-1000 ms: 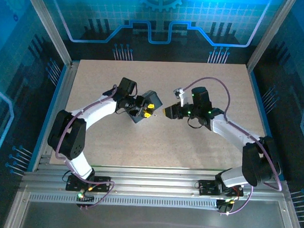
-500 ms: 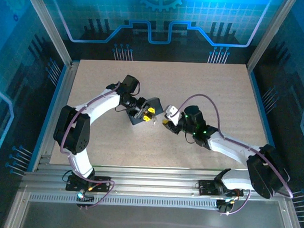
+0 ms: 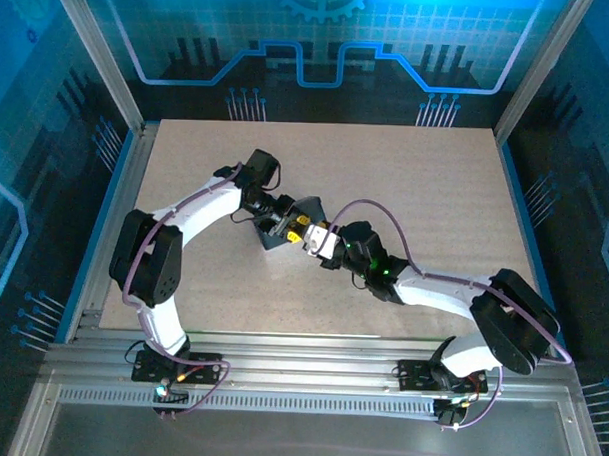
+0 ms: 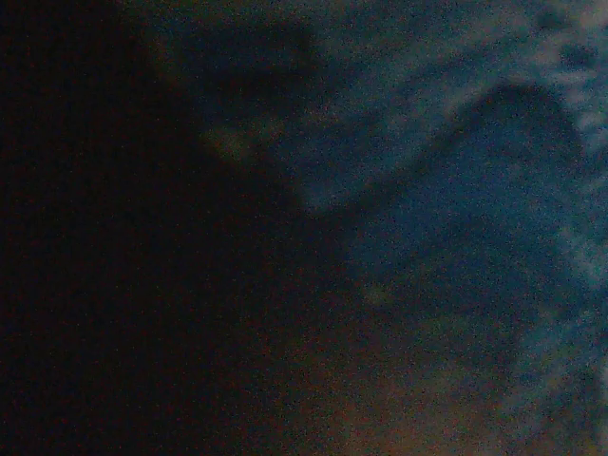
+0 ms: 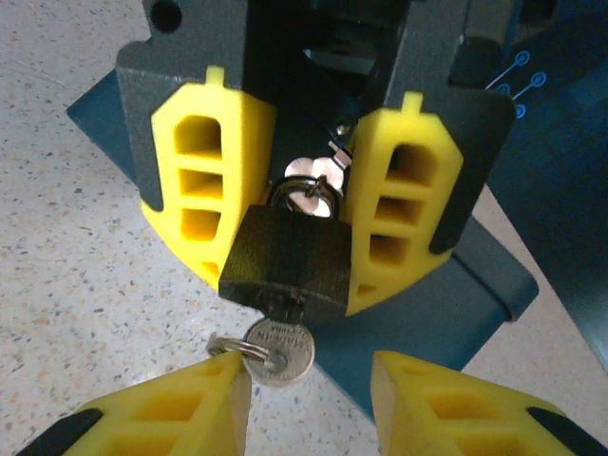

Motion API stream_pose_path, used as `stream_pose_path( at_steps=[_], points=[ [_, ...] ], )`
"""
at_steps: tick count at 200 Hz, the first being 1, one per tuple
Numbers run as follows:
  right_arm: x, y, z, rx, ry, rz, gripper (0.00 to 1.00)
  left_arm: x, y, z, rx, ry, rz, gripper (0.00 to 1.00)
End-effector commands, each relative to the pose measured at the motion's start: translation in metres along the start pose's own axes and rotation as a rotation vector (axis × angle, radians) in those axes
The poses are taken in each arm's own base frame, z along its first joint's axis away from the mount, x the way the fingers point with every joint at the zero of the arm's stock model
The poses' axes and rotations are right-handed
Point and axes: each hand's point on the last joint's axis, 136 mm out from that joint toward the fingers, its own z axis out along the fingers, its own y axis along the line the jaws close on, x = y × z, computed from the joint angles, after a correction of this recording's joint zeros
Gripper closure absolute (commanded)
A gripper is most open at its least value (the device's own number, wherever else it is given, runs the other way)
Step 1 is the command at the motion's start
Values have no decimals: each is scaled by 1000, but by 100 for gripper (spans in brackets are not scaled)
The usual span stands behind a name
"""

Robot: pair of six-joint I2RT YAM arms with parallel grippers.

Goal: Unlock the padlock with the key

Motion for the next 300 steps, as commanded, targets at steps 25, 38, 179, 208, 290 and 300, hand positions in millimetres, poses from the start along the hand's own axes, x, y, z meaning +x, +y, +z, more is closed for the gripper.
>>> stream_pose_path(
  at_steps=[25, 38, 179, 208, 290, 300],
  points=[
    [-32, -13, 6, 81, -60, -68, 70, 8, -4, -2, 15, 55, 15, 100],
    [-32, -10, 7, 69, -53, -73, 78, 7, -4, -2, 19, 57, 13, 100],
    [-48, -10, 14, -264, -131, 1134, 100, -5, -10, -6, 45, -11, 38, 100],
    [-44, -4, 24, -377, -99, 1532, 100, -9, -10, -6, 44, -32, 45, 100],
    [-18, -24, 6, -309, -126, 2196, 100, -16, -9, -9, 51, -74, 55, 100],
    [-10, -26, 3, -303, -91, 2227, 99, -17, -8, -9, 51, -76, 56, 100]
  ],
)
